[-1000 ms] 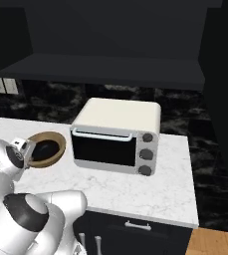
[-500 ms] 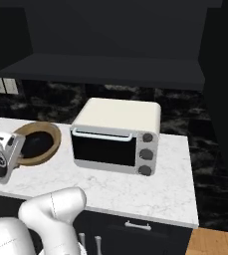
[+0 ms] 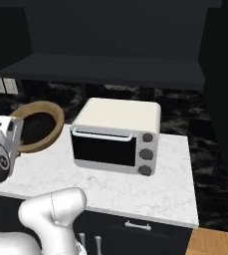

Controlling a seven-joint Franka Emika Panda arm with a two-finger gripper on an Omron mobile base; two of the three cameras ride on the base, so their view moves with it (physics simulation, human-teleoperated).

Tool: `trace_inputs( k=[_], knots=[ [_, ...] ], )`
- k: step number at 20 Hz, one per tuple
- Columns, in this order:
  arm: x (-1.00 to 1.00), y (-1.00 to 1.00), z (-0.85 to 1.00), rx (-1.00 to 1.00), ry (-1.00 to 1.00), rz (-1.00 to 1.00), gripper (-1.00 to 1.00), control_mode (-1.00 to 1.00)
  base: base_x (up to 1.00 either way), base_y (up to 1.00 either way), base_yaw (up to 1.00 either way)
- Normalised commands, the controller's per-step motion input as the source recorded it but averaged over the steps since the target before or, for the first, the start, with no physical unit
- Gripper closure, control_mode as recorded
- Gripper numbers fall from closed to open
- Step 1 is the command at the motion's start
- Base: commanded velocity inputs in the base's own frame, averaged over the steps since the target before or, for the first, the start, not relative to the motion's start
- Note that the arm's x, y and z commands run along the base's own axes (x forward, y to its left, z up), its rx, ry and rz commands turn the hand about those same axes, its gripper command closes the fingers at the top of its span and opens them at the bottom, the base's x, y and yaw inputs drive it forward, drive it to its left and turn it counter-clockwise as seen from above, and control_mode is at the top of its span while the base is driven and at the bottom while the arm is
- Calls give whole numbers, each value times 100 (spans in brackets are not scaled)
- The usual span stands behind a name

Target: Pick up the bowls on the counter and stack them on top of one another in the open cabinet. Place the smaller bowl on top of the larger bowl.

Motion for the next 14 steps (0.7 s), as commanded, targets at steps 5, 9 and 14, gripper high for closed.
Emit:
trace_inputs(
  k=[5,9,14],
  knots=[
    [-8,-18,100,0,-1,12,100,-100,0,0,0],
    [39,-1,100,0,0,3,100,-100,0,0,0],
    [87,0,100,0,0,0,100,-100,0,0,0]
  ],
)
